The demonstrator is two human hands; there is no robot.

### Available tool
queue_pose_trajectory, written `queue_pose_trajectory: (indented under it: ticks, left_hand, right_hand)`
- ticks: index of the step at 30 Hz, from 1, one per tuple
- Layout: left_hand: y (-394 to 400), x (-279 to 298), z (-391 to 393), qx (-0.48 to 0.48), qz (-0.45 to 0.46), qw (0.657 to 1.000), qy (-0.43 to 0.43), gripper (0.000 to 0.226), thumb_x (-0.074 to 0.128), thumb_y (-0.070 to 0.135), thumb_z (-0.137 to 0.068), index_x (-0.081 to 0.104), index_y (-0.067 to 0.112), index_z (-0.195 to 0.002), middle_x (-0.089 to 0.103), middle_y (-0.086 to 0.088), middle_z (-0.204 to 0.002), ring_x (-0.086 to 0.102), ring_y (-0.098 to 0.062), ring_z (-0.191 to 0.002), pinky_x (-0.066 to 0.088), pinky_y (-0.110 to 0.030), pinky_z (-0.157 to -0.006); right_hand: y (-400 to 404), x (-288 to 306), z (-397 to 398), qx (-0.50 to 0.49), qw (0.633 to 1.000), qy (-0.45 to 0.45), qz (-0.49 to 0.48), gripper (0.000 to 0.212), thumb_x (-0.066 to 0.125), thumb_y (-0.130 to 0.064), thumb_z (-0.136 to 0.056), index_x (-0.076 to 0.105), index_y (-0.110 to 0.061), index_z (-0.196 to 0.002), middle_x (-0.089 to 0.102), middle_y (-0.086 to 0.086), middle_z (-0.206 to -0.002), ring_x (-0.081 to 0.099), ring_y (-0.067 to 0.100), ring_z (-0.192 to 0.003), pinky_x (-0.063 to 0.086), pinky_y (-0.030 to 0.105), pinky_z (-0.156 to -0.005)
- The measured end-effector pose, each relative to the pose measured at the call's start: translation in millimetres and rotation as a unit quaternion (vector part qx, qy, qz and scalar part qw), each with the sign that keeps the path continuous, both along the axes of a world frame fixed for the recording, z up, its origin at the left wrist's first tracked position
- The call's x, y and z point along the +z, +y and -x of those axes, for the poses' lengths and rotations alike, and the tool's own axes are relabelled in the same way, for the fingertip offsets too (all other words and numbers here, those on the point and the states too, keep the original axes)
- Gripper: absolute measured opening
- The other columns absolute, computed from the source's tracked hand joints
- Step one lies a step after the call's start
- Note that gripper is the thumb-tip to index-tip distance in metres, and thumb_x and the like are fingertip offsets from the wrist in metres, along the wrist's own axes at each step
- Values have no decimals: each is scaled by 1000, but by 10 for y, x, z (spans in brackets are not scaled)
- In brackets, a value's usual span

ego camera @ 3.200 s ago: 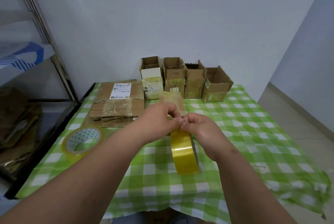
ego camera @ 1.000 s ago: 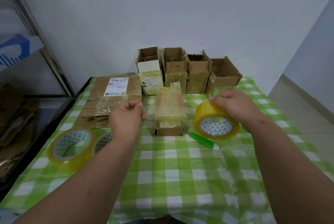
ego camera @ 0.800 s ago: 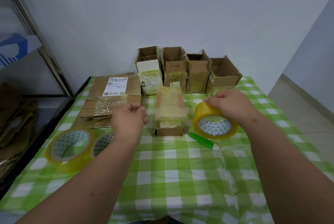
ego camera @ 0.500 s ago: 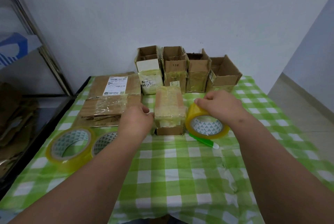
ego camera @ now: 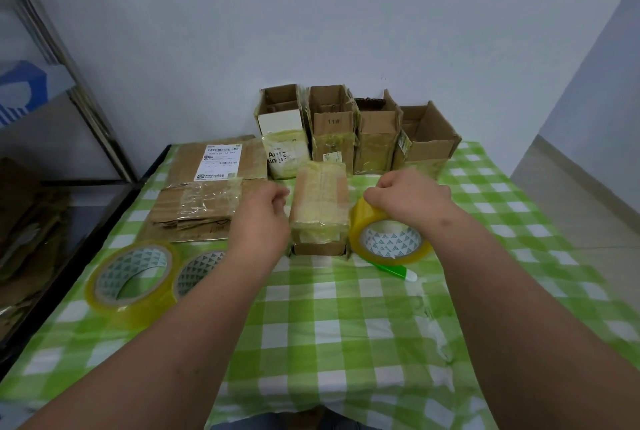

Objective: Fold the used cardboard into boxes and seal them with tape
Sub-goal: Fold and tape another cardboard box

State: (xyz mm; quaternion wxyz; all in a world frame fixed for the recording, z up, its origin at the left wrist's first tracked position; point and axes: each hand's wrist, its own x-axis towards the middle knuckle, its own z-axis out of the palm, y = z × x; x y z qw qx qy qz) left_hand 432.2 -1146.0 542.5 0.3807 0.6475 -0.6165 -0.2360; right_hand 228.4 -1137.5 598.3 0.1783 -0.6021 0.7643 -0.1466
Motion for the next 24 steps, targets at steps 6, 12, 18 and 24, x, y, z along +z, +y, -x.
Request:
queue_pose_trajectory:
  ticks: [6, 12, 18, 24]
  left_hand:
    - [16, -9, 125, -251, -58, 941, -219, 77, 57, 51, -93, 13, 39, -155, -3, 10, -165, -3, -20, -152, 11, -45, -123]
    - [-24, -37, 71, -238, -55, 945, -216, 81, 66, 37, -92, 15, 41, -155, -3, 20, -163, 13, -14, -150, 20, -35, -120]
    - [15, 15, 86, -244, -59, 950, -187, 80, 68, 32, -91, 19, 38, -155, 0, 23, -162, 16, -10, -149, 22, -29, -115]
    - [32, 53, 18, -262, -129, 955, 50, 66, 59, 24, -96, 27, 33, -154, 6, 29, -160, 14, 2, -144, 19, -23, -115]
  right_hand:
    - [46, -14, -2, 27, 998, -49, 22, 31, 58, -40, -89, 67, -11, -85, 63, 3, -80, 59, 21, -80, 46, 40, -81]
    - [146, 63, 245, 7, 991, -126, 45, 31, 63, -31, -88, 58, -7, -69, 52, 9, -72, 51, 23, -69, 35, 33, -61]
    - [82, 71, 203, 21, 996, -85, 0, 31, 61, -31, -90, 50, -12, -68, 46, 9, -72, 46, 23, -68, 32, 33, -62]
    - [-46, 38, -58, 41, 999, 5, -35, 27, 55, -39, -90, 57, -19, -72, 58, -1, -78, 56, 24, -83, 44, 35, -79]
